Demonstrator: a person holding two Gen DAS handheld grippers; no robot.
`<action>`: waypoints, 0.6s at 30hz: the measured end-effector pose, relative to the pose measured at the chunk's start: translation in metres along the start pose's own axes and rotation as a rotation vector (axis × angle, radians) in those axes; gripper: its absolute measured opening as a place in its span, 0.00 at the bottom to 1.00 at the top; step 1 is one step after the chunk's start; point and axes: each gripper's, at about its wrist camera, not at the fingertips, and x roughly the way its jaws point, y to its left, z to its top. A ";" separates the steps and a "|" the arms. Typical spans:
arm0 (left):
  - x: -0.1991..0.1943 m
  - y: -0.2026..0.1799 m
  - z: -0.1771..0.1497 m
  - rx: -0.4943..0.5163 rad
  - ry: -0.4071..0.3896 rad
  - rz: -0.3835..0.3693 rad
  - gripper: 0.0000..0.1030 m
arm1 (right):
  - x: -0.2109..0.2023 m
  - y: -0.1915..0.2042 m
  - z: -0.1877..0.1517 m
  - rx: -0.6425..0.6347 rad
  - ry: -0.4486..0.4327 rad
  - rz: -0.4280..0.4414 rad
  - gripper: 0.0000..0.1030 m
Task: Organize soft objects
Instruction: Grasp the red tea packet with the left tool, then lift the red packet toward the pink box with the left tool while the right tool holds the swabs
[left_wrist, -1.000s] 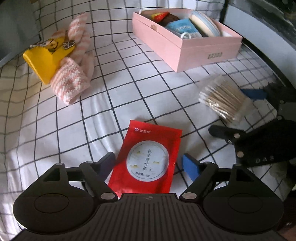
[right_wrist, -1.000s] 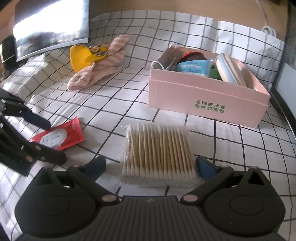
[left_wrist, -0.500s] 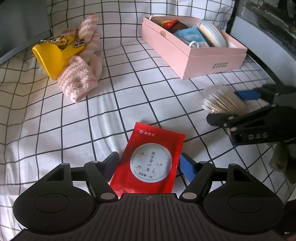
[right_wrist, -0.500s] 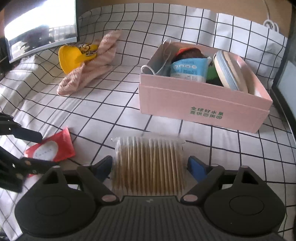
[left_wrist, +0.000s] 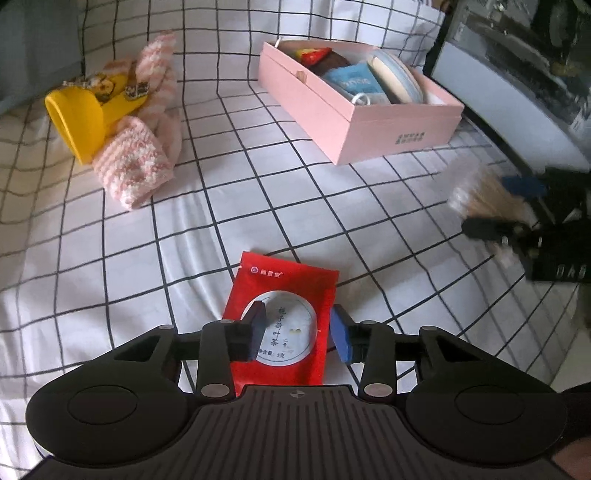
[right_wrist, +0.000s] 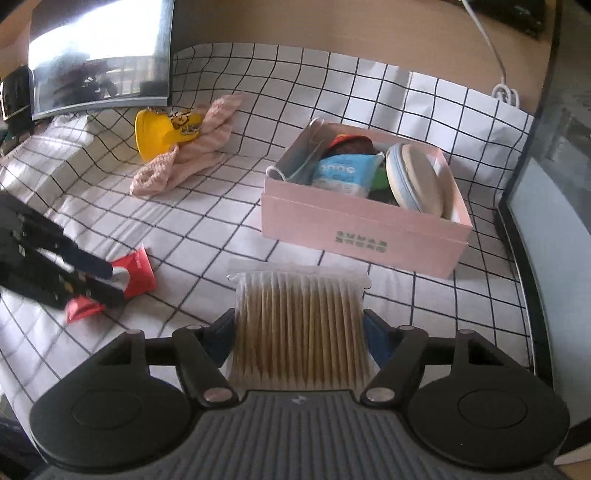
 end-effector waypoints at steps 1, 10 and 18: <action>0.000 0.003 0.000 -0.014 -0.002 -0.011 0.41 | 0.002 0.002 -0.003 -0.005 0.002 -0.009 0.69; 0.001 -0.008 -0.005 0.041 -0.025 -0.016 0.58 | 0.022 0.005 -0.030 0.067 0.018 -0.040 0.74; -0.009 -0.005 -0.007 0.097 -0.041 0.004 0.57 | 0.024 -0.002 -0.045 0.143 -0.053 -0.054 0.86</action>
